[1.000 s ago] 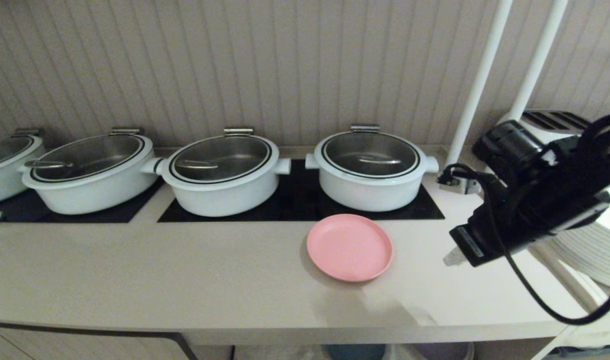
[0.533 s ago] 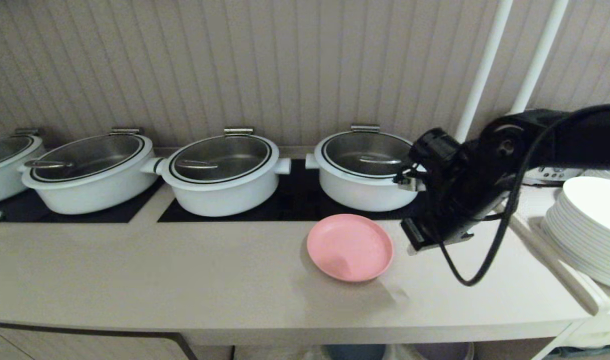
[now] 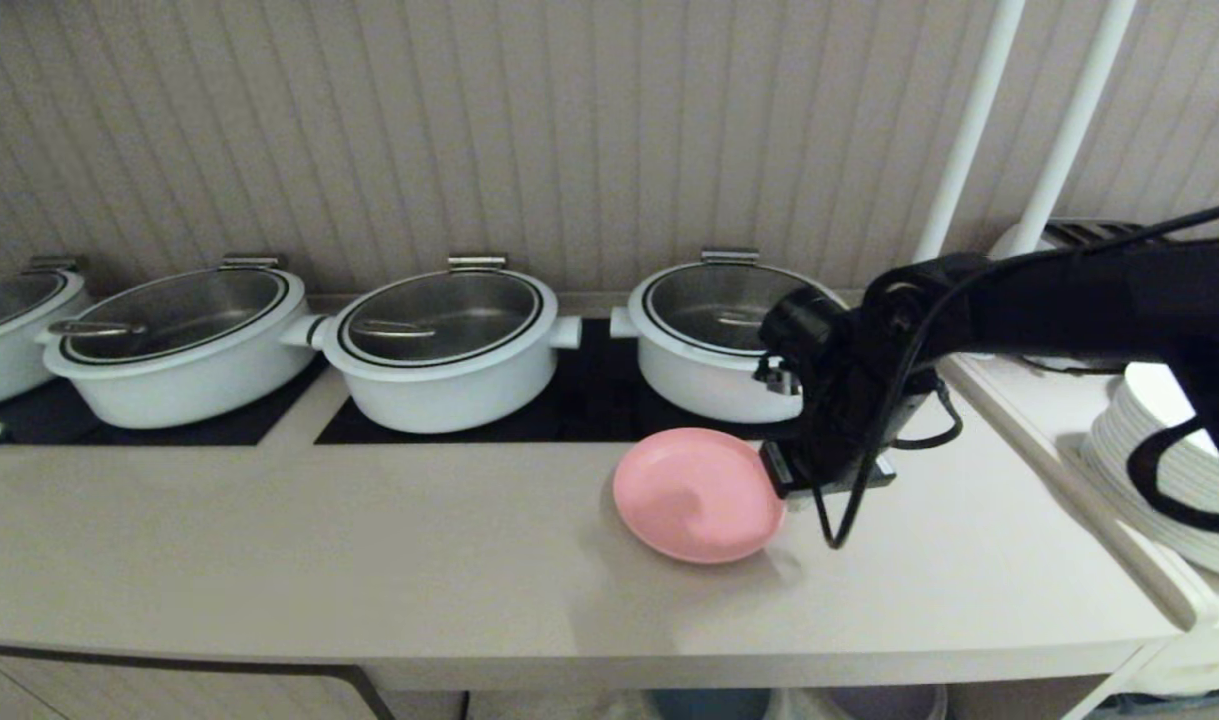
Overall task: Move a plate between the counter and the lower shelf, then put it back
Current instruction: Pick up the plate
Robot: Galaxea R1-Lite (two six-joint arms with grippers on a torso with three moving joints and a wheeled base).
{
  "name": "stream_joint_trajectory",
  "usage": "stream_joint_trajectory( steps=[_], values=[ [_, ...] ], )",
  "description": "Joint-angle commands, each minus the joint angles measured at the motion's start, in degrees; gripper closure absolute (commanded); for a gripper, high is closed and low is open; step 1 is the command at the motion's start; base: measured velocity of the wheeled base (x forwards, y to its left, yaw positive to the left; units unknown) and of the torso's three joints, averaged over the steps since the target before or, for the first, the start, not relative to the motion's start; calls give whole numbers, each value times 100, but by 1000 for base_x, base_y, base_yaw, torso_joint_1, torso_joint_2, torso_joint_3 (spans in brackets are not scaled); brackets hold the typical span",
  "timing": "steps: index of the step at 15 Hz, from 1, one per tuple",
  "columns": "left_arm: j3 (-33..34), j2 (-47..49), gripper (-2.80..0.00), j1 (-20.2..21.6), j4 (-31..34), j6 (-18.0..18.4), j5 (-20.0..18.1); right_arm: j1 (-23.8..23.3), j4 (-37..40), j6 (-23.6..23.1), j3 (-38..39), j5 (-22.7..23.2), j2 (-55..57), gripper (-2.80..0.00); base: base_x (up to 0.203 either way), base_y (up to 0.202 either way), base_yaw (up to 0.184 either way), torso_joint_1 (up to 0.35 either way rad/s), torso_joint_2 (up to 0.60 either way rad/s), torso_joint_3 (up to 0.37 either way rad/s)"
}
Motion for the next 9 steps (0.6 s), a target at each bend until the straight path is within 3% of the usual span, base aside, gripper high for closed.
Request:
stream_joint_trajectory(
  steps=[1,6,7,9],
  values=[
    [0,-2,0,0,-1,0,0,3,32,109,-174,1,159,0,0,0,0,0,0,0],
    [0,-2,0,0,-1,0,0,-24,58,161,-484,-8,269,0,0,0,0,0,0,0],
    [0,-2,0,0,-1,0,0,-41,24,161,-493,-17,269,-280,0,0,0,0,0,0],
    [0,-2,0,0,-1,0,0,-82,27,134,-493,-43,278,-280,0,0,0,0,0,0]
  ],
)
